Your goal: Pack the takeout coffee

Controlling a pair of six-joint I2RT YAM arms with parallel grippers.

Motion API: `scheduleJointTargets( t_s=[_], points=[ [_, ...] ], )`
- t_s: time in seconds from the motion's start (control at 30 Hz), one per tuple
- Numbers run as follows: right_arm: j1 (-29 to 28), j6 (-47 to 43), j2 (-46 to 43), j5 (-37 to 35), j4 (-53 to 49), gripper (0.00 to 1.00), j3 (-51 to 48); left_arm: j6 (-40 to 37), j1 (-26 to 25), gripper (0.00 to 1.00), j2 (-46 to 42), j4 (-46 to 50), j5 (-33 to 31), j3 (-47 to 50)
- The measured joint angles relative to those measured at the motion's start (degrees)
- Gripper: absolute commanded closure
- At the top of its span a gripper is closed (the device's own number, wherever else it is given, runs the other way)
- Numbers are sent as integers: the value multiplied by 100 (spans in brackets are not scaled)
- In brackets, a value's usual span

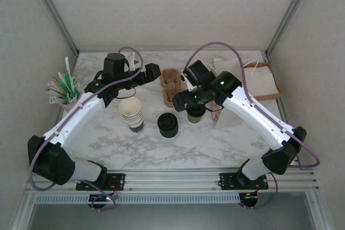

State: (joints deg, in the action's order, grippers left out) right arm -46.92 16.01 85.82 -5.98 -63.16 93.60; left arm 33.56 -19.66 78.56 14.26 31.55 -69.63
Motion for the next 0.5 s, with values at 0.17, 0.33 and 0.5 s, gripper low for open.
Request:
scheduleJointTargets(
  t_s=[0.17,0.33,0.5],
  points=[
    [0,37,-2,-199,225,1,-361,2,-2,0,37,-131,22,2],
    [0,48,-22,-251,564,1,-728,2,-87,0,-133,-579,-166,227],
    [0,-24,-22,-350,726,1,-754,-4,-260,0,-688,-1067,-625,675]
  ],
)
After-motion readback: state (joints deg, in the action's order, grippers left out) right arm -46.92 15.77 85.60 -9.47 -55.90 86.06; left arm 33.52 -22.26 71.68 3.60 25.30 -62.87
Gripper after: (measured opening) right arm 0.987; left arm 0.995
